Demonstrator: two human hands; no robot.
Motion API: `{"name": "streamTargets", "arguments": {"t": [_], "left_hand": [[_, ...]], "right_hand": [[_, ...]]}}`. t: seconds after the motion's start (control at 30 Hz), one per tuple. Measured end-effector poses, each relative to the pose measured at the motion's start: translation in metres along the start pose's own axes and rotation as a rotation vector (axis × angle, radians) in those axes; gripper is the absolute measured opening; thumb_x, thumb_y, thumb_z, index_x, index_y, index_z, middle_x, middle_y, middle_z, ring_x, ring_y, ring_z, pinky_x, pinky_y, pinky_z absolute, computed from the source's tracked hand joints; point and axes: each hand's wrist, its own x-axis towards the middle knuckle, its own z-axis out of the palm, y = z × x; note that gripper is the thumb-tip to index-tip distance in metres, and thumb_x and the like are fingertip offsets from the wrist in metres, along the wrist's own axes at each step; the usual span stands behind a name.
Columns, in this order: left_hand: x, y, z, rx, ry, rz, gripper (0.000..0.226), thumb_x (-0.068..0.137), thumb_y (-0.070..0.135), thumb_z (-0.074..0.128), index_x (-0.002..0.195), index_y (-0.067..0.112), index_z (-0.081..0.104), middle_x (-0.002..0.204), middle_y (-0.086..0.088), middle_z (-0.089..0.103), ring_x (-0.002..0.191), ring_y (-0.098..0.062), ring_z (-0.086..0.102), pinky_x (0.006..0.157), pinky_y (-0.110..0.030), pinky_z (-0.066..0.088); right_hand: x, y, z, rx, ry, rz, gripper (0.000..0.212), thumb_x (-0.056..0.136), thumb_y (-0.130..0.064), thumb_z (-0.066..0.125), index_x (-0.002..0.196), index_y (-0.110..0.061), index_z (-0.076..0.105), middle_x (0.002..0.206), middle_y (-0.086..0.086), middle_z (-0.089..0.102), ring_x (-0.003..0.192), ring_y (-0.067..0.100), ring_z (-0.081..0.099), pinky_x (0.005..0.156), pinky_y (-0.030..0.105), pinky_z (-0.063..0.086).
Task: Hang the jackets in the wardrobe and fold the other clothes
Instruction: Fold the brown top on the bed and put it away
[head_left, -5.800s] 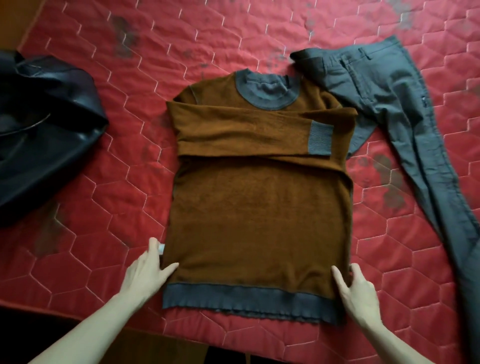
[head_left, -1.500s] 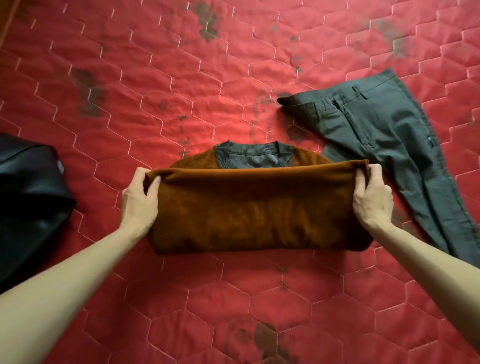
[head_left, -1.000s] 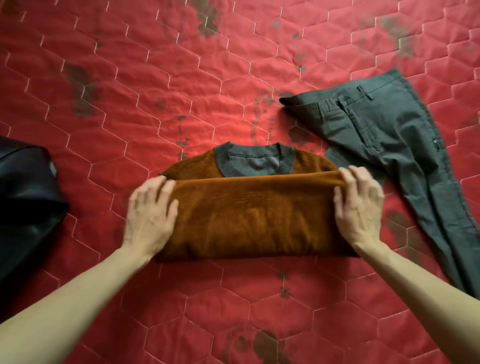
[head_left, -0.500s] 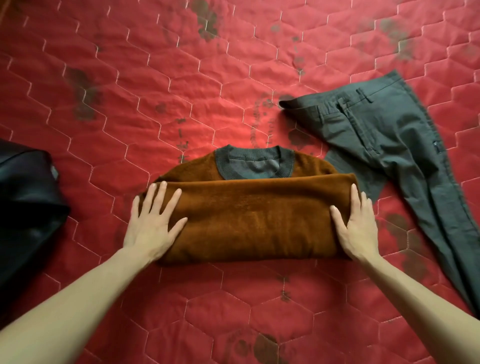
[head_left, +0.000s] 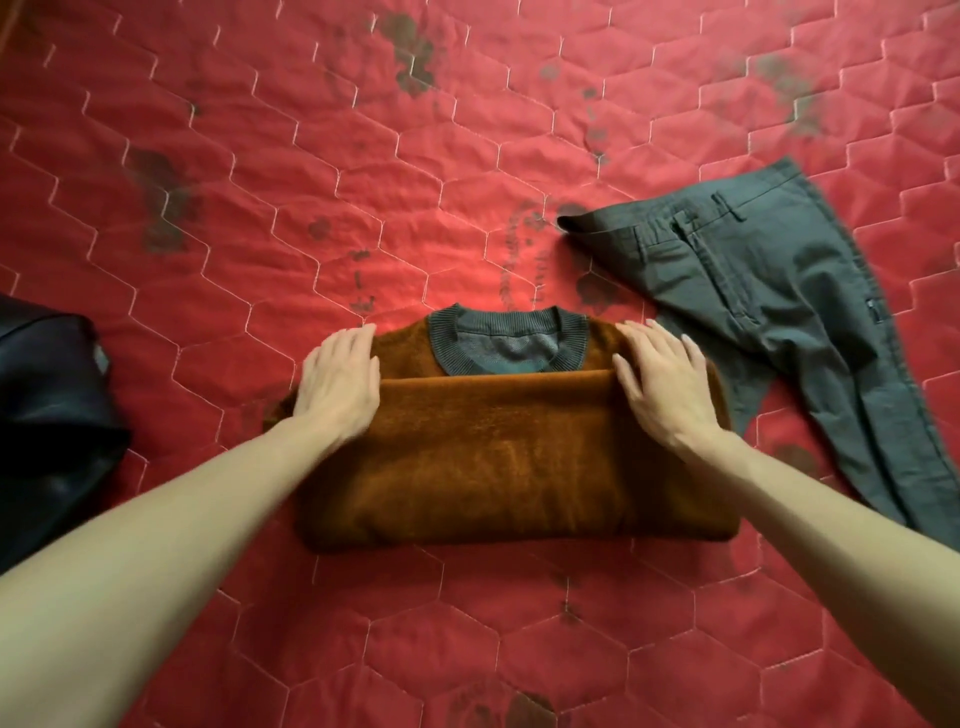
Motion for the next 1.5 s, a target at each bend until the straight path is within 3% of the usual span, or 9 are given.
{"name": "streamTargets", "arguments": {"t": [0.17, 0.3, 0.5, 0.7, 0.93, 1.03, 1.2, 1.37, 1.5], "left_hand": [[0.043, 0.034, -0.008, -0.013, -0.126, -0.007, 0.059, 0.102, 0.023, 0.059, 0.155, 0.015, 0.034, 0.145, -0.015, 0.048, 0.134, -0.036, 0.044, 0.111, -0.052, 0.039], [0.047, 0.037, -0.003, -0.015, -0.122, 0.067, 0.038, 0.096, 0.014, 0.062, 0.133, 0.016, 0.057, 0.125, -0.010, 0.056, 0.120, -0.033, 0.051, 0.102, -0.050, 0.043], [0.014, 0.008, -0.014, 0.090, 0.110, 0.574, 0.040, 0.067, -0.002, 0.076, 0.099, 0.011, 0.054, 0.093, -0.006, 0.052, 0.081, -0.030, 0.051, 0.069, -0.049, 0.048], [-0.021, -0.013, -0.001, 0.272, 0.045, 0.824, 0.039, 0.070, 0.010, 0.071, 0.105, 0.013, 0.057, 0.102, -0.009, 0.057, 0.087, -0.029, 0.055, 0.072, -0.040, 0.046], [-0.025, 0.006, 0.014, 0.222, 0.132, 0.538, 0.031, 0.104, 0.033, 0.038, 0.099, 0.012, 0.061, 0.100, -0.006, 0.055, 0.088, -0.027, 0.052, 0.073, -0.039, 0.043], [-0.031, 0.027, 0.023, 0.166, 0.148, 0.486, 0.037, 0.103, 0.032, 0.040, 0.125, 0.009, 0.058, 0.126, -0.010, 0.057, 0.115, -0.030, 0.055, 0.095, -0.043, 0.047], [-0.040, 0.040, 0.050, 0.264, -0.108, 0.484, 0.065, 0.108, 0.054, 0.018, 0.167, 0.027, 0.011, 0.175, -0.004, 0.011, 0.161, -0.026, 0.008, 0.128, -0.055, 0.016], [-0.030, 0.039, 0.057, 0.296, -0.152, 0.352, 0.071, 0.102, 0.066, 0.004, 0.163, 0.036, -0.019, 0.173, 0.002, -0.020, 0.159, -0.024, -0.022, 0.128, -0.057, -0.004], [-0.037, 0.049, 0.054, 0.238, -0.125, 0.315, 0.073, 0.102, 0.068, 0.006, 0.165, 0.035, -0.013, 0.173, 0.003, -0.018, 0.159, -0.025, -0.020, 0.128, -0.058, -0.004]], "right_hand": [[0.066, -0.019, -0.003, -0.005, -0.275, 0.078, 0.073, 0.094, -0.027, 0.067, 0.159, -0.019, 0.033, 0.153, 0.013, 0.048, 0.142, 0.036, 0.042, 0.116, 0.048, 0.035], [0.076, -0.024, -0.004, 0.042, -0.366, 0.008, 0.043, 0.088, -0.014, 0.066, 0.129, -0.022, 0.059, 0.120, 0.013, 0.064, 0.115, 0.038, 0.059, 0.093, 0.044, 0.048], [0.027, 0.007, -0.016, 0.094, -0.031, -0.297, 0.028, 0.094, -0.009, 0.065, 0.121, -0.017, 0.067, 0.106, 0.005, 0.056, 0.098, 0.029, 0.060, 0.081, 0.043, 0.053], [-0.021, 0.038, -0.017, -0.249, -0.007, -0.638, 0.055, 0.094, -0.031, 0.053, 0.148, -0.017, 0.057, 0.110, 0.011, 0.060, 0.093, 0.033, 0.058, 0.082, 0.044, 0.044], [-0.032, 0.023, -0.003, -0.111, 0.057, -0.397, 0.045, 0.107, -0.046, 0.039, 0.135, -0.025, 0.069, 0.112, 0.004, 0.061, 0.097, 0.031, 0.058, 0.083, 0.044, 0.047], [-0.022, 0.004, 0.000, -0.084, 0.091, -0.280, 0.042, 0.106, -0.045, 0.042, 0.124, -0.023, 0.072, 0.108, 0.002, 0.061, 0.098, 0.030, 0.058, 0.082, 0.043, 0.045], [-0.026, -0.002, 0.022, -0.328, 0.006, -0.245, 0.062, 0.107, -0.055, 0.032, 0.162, -0.027, 0.033, 0.167, 0.005, 0.033, 0.155, 0.027, 0.028, 0.124, 0.052, 0.022], [-0.030, -0.005, 0.043, -0.310, -0.001, 0.102, 0.066, 0.105, -0.056, 0.024, 0.164, -0.025, 0.026, 0.170, 0.010, 0.024, 0.159, 0.029, 0.015, 0.125, 0.060, 0.011], [-0.032, -0.042, 0.037, -0.239, 0.079, -0.092, 0.058, 0.109, -0.045, 0.030, 0.163, -0.024, 0.030, 0.171, 0.005, 0.024, 0.160, 0.024, 0.015, 0.126, 0.056, 0.015]]}}
